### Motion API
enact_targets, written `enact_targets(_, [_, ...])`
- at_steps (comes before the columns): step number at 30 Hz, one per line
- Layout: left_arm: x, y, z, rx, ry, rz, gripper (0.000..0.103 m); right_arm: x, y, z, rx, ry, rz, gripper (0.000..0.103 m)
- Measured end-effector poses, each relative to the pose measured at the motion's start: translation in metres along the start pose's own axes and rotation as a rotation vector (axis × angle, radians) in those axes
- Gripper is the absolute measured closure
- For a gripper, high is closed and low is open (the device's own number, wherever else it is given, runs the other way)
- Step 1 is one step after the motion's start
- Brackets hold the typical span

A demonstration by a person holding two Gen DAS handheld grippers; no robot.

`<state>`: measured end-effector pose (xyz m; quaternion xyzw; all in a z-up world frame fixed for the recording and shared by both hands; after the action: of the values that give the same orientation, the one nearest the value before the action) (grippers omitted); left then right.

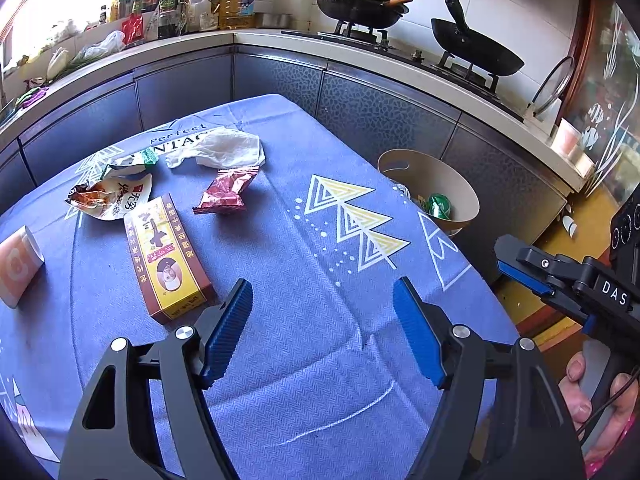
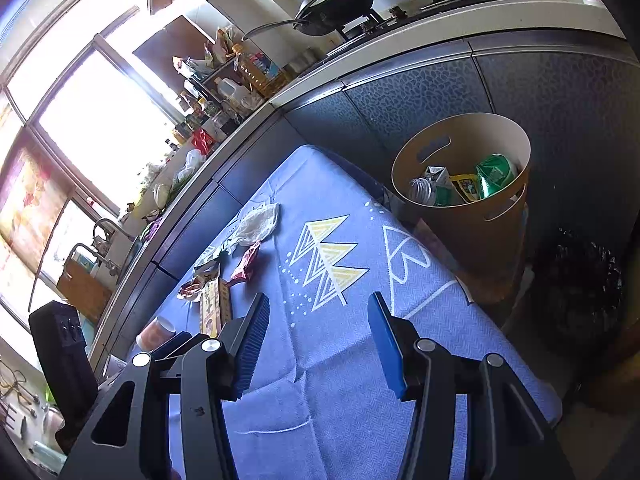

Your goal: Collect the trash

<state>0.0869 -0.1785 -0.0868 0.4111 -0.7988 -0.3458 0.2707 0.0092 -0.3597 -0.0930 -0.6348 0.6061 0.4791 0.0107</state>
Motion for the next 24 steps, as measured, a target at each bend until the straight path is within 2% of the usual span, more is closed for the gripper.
enact_targets(24, [-0.0013, 0.0015, 0.0014, 0.0, -0.004, 0.017, 0.029, -0.0035, -0.001, -0.0009, -0.007, 0.003, 0.001, 0.051])
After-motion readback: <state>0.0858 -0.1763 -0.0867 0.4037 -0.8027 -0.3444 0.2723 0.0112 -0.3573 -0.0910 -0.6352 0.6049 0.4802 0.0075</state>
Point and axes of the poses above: each gripper's, at about its wrist camera, not at the fingertips, and y roughly against the way its jaws point, x to its right, z to its underside, the point moved 5 cm from there along -y, roughly the way its jaws point, and after that the axes turned 5 degrees about -x, right-handed, at the moved point
